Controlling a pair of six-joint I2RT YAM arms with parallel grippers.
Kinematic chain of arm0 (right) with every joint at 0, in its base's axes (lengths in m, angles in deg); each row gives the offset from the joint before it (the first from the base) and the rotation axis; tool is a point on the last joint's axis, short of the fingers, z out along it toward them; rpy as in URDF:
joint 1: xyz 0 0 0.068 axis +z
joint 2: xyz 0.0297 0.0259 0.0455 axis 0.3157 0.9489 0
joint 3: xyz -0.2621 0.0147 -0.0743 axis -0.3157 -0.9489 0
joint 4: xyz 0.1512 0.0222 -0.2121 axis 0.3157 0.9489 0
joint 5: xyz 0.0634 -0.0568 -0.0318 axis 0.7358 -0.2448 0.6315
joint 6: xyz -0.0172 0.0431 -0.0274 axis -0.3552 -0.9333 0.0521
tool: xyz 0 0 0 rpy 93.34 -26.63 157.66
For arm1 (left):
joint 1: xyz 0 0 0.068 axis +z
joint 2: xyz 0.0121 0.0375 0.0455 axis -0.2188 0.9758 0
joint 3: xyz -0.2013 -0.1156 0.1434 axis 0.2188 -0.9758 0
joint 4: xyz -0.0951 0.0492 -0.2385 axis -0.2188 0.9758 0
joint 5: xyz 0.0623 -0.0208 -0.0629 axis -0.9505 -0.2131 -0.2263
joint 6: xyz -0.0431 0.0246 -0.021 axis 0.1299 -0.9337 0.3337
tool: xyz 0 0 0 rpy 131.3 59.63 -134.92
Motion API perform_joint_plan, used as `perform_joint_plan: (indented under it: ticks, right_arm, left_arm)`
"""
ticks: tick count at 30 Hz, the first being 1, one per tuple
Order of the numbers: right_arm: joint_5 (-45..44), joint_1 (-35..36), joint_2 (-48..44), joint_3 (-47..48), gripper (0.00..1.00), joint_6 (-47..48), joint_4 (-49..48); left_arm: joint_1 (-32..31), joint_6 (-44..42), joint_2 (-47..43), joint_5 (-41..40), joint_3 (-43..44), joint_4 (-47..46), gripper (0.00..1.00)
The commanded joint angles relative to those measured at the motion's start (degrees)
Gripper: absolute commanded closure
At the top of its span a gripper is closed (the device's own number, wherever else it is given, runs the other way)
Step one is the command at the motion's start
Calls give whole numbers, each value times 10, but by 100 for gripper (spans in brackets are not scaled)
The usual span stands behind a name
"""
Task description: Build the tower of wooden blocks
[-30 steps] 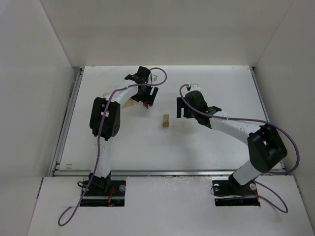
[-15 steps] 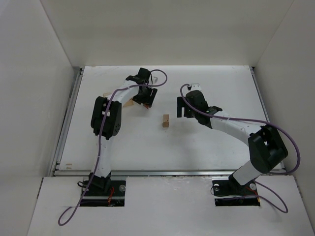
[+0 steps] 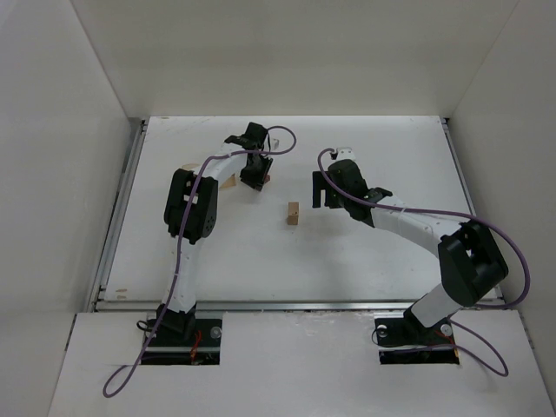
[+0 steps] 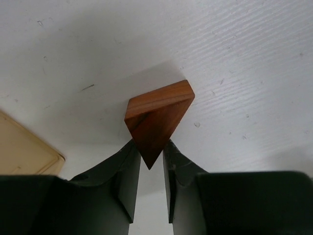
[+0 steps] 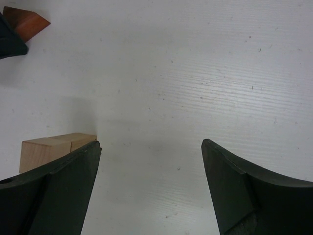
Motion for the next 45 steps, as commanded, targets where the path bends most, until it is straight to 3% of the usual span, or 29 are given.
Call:
perform_joint_plan:
  ticks: [1, 5, 7, 8, 10, 15, 18, 19, 20, 23, 29, 45]
  right_arm:
    - [-9, -2, -18, 24, 11, 7, -2]
    - [-9, -2, -12, 24, 11, 12, -2]
    - [-9, -2, -12, 29, 11, 12, -2]
    - [-9, -2, -12, 29, 11, 12, -2]
    - [-9, -2, -12, 29, 11, 12, -2]
    - [-4, -2, -12, 29, 11, 12, -2]
    - [-4, -2, -12, 29, 11, 12, -2]
    - [-4, -2, -12, 29, 11, 12, -2]
    - [-4, -2, -12, 29, 11, 12, -2]
    - [-4, -2, -12, 29, 11, 17, -2]
    - [-4, -2, -12, 29, 11, 17, -2]
    - [-9, -2, -12, 24, 11, 17, -2]
  left_arm:
    - [-1, -10, -3, -14, 17, -2, 79]
    - [-1, -22, -9, -28, 17, -7, 79]
    - [-1, -36, -9, -28, 17, -7, 70]
    - [-1, -42, -9, -23, 17, -7, 59]
    - [-1, -53, -15, -22, 17, -13, 48]
    - [-1, -70, -20, -60, 28, -24, 48]
    - [-1, -84, -28, -29, 28, -29, 48]
    - [-1, -94, -33, -20, 28, -35, 45]
    - [-1, -102, -40, -11, 28, -35, 36]
    - [-7, -127, -40, 13, 45, -29, 29]
    - [-7, -145, 11, 26, 90, 13, 31]
    - [-7, -139, 33, 44, 90, 15, 43]
